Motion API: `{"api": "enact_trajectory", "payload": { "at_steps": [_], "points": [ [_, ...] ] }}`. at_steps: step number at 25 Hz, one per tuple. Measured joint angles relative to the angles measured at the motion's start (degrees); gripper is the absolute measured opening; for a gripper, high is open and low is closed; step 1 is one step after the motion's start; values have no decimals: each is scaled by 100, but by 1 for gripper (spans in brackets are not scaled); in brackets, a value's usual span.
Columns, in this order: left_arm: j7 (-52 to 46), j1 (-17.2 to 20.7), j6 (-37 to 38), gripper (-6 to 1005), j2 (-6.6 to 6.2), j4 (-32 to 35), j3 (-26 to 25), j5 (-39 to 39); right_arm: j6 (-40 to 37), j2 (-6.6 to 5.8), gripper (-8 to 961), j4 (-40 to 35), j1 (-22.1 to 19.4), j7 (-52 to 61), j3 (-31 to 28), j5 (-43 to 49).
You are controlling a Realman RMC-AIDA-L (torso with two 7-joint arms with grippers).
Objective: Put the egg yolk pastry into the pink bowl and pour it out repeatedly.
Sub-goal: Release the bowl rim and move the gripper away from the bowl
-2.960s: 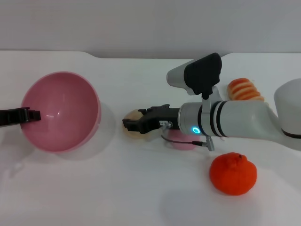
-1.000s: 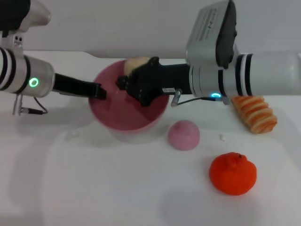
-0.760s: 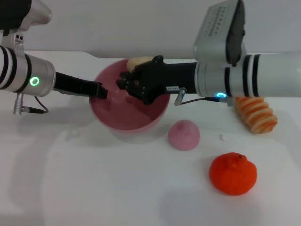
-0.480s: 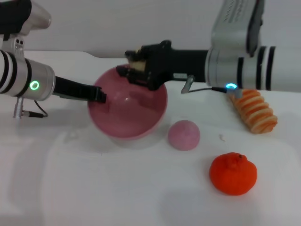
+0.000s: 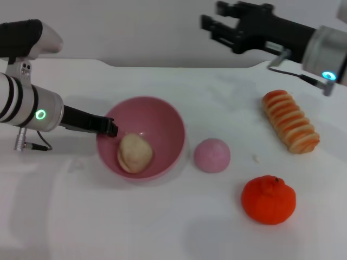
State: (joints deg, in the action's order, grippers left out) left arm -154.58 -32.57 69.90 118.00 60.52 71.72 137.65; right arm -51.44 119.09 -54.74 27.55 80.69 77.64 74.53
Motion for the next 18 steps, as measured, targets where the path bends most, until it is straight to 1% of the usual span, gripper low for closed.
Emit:
{"api": "enact_trajectory", "payload": {
  "at_steps": [7,10,14,18],
  "points": [
    [3,-12,-67,0,20,-13,302,0,2,-26,480,663,-210,-155,-780,-55],
    [4,-35,-92,22,27,-24,493,-3,0,-27,480,956,-248,-310,-1060,-57],
    [5,-66,-124,52,46,-25,832,-13,-1,-38,480,1164,-251,-336,-1234,-60],
    [-109,-129,-145,82,55,-75,966,-12,-4,-42,480,1190,-244,-348,-1238,-62]
  ]
}}
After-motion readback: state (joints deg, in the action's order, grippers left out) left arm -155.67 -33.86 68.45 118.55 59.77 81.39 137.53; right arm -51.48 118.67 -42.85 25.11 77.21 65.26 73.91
